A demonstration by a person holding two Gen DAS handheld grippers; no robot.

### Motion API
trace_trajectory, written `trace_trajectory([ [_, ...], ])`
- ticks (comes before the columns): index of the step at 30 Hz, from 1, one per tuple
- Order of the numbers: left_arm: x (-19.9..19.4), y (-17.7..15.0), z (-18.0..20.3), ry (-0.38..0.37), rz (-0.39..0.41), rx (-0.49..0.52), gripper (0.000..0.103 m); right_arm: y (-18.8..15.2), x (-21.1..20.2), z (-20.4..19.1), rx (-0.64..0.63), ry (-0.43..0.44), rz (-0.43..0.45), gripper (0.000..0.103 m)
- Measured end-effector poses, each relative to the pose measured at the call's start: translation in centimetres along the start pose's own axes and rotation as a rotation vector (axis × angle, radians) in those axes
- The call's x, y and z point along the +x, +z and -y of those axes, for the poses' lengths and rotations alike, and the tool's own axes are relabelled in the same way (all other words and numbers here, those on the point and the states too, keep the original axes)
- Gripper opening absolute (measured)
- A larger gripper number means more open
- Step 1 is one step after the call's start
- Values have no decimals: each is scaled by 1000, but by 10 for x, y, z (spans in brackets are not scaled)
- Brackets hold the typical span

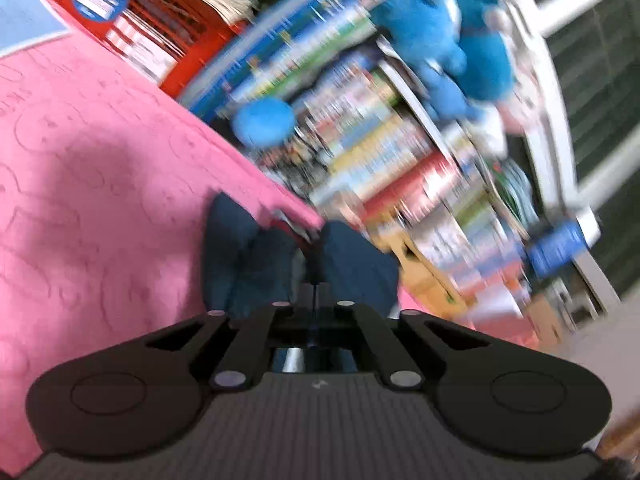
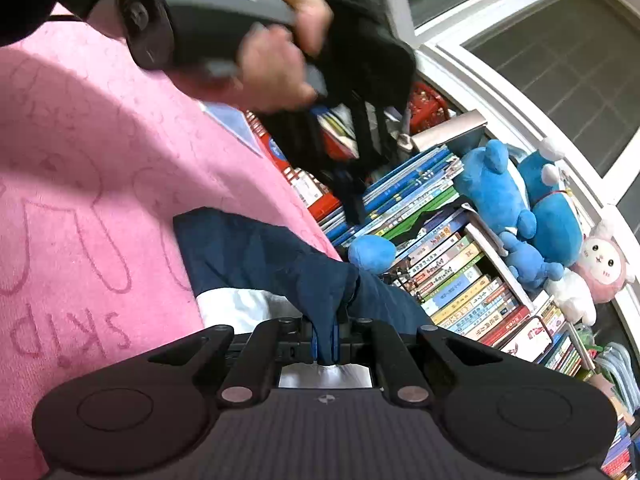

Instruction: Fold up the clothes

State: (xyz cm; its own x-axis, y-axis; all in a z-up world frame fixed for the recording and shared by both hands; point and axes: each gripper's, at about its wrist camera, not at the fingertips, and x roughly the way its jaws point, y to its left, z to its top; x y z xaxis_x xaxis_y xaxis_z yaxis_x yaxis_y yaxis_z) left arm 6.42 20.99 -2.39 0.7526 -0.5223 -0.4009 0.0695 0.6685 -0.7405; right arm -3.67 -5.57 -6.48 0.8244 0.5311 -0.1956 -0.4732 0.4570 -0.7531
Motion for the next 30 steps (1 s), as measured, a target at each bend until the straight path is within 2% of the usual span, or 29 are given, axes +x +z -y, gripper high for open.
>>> trace_trajectory([
  [1,-1,-5,4,-9,-42,26,26,0,-1,0,9,-4,3,8],
  [2,3,-12,7,-20,-89,41,54,0,-2,0,13,-5,7,8],
  [3,8,-19,11,-31,-136,56,69,0,-3,-1,15,-6,10,8],
  [4,12,-24,14,-33,-149,64,86,0,-4,-1,12,-8,12,8],
  [5,20,-27,14,-42,-151,48,87,1,-5,-1,8,-9,13,8],
  [6,28,-30,14,-50,-152,32,87,1,-5,-2,3,-9,13,8],
  [7,35,-32,14,-59,-154,16,78,1,-6,-4,-1,-9,12,8],
  [8,43,-35,10,-79,-159,-17,51,1,-6,-5,-4,-10,11,8],
  [10,61,-39,11,-22,-181,-23,21,1,-9,-7,-1,-10,10,8],
  [13,69,-38,20,7,-155,27,15,0,-10,-10,-9,-2,3,8],
  [18,68,-19,15,4,-115,-21,14,-1,-17,-23,-72,-17,45,8],
  [23,57,-24,7,-1,-88,-54,14,0,-19,-30,-95,-20,48,8],
  [27,27,-23,-10,7,2,-106,14,1,-19,-30,-76,-27,39,15],
  [29,7,-24,-16,75,60,-108,8,-2,-17,-19,-21,-2,-2,24],
  [30,-3,-24,-20,116,85,-102,8,-3,-17,-14,7,9,-25,30],
])
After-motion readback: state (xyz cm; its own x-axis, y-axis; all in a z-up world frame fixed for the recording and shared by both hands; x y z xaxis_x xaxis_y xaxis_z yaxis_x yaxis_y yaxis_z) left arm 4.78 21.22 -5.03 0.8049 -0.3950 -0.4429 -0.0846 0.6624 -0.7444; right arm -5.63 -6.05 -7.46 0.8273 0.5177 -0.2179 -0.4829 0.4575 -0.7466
